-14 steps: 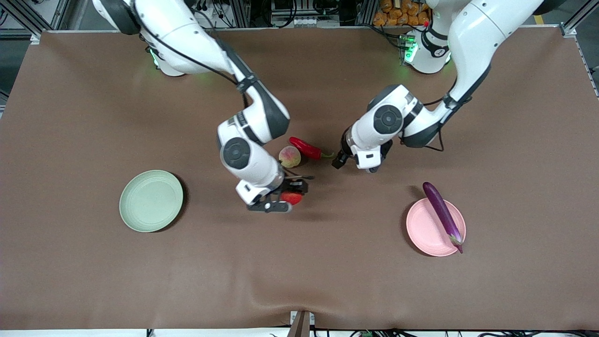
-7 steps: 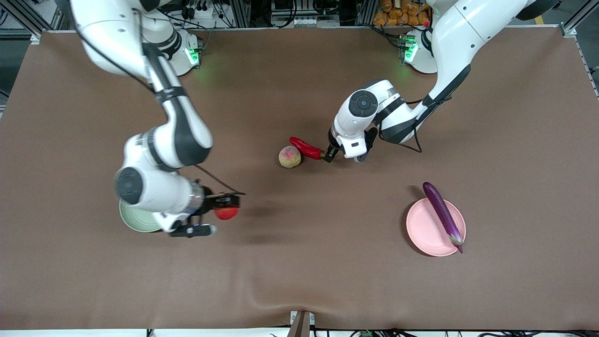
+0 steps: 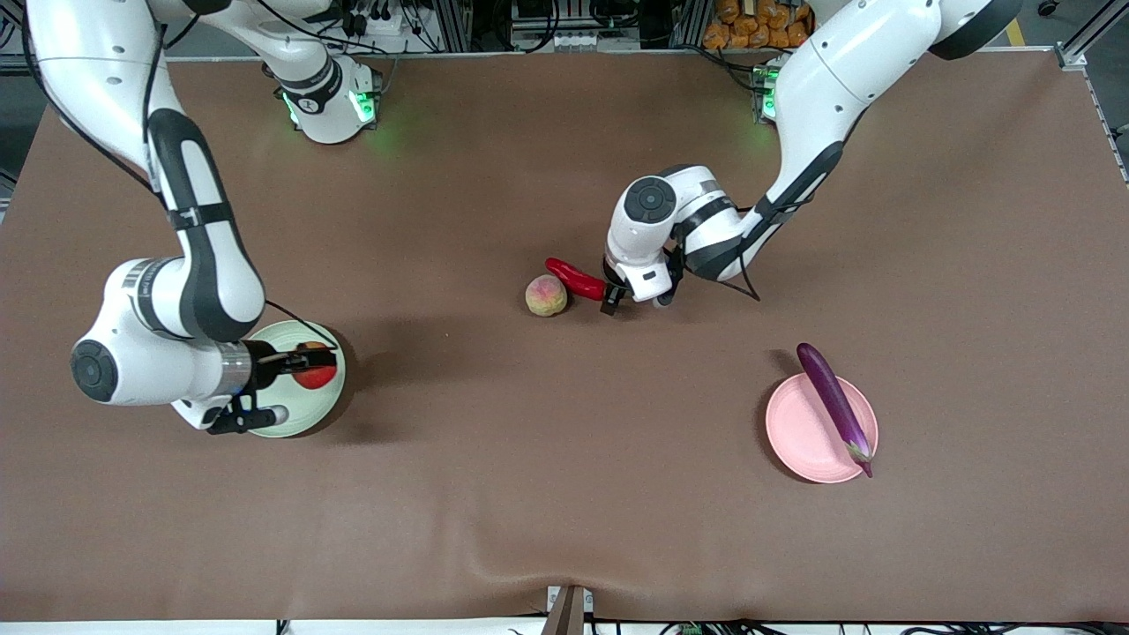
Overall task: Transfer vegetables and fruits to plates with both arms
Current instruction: 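Carry the apple to the green plate while the left gripper grasps the chili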
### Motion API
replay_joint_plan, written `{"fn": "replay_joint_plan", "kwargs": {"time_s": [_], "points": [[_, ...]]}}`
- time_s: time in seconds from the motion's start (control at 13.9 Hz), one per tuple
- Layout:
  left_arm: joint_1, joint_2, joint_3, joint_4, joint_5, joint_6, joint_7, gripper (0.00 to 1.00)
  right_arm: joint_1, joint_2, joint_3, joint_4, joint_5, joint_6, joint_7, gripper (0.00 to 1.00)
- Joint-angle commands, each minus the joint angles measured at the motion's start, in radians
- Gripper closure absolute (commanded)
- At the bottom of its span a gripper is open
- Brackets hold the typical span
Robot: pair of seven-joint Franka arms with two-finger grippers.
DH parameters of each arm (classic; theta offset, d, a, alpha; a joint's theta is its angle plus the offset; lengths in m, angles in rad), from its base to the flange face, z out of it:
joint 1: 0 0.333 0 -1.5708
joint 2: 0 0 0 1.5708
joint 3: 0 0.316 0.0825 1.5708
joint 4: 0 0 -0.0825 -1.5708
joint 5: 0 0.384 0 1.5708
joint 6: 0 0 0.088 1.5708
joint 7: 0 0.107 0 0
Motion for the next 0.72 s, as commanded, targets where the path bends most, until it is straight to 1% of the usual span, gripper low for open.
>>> {"fn": "replay_joint_plan", "kwargs": {"time_s": [0.0, 0.07, 0.14, 0.29, 0.36, 0.43, 0.5, 0.58, 0.65], "points": [[-0.005, 0.012, 0.01, 0.008, 0.04, 0.041, -0.061, 0.58, -0.083, -0.015, 0.025, -0.031, -0.069, 0.021, -0.094, 0.32], [-0.006, 0.011, 0.01, 0.009, 0.048, 0.043, -0.055, 0.88, -0.092, 0.005, 0.025, -0.011, -0.091, 0.028, -0.111, 0.32], [0.0, 0.011, 0.01, 0.009, 0.073, 0.041, -0.055, 1.0, -0.1, 0.036, 0.025, 0.012, -0.117, 0.028, -0.115, 0.32], [0.008, 0.011, 0.011, 0.008, 0.098, 0.041, -0.042, 1.0, -0.133, 0.099, 0.025, 0.058, -0.128, 0.032, -0.136, 0.31], [0.012, 0.006, 0.011, 0.008, 0.098, 0.041, -0.003, 1.0, -0.147, 0.122, 0.025, 0.067, -0.128, 0.033, -0.17, 0.29], [0.024, -0.001, 0.011, 0.008, 0.098, 0.041, 0.037, 1.0, -0.155, 0.127, 0.025, 0.068, -0.125, 0.032, -0.193, 0.24], [0.044, -0.009, 0.01, 0.008, 0.098, 0.04, 0.062, 1.0, -0.157, 0.125, 0.025, 0.074, -0.128, 0.032, -0.196, 0.14], [0.064, -0.017, 0.008, 0.005, 0.098, 0.038, 0.095, 1.0, -0.158, 0.125, 0.025, 0.077, -0.129, 0.032, -0.196, 0.0], [0.076, -0.029, 0.007, 0.003, 0.097, 0.033, 0.125, 1.0, -0.157, 0.125, 0.026, 0.078, -0.128, 0.03, -0.198, 0.0]]}}
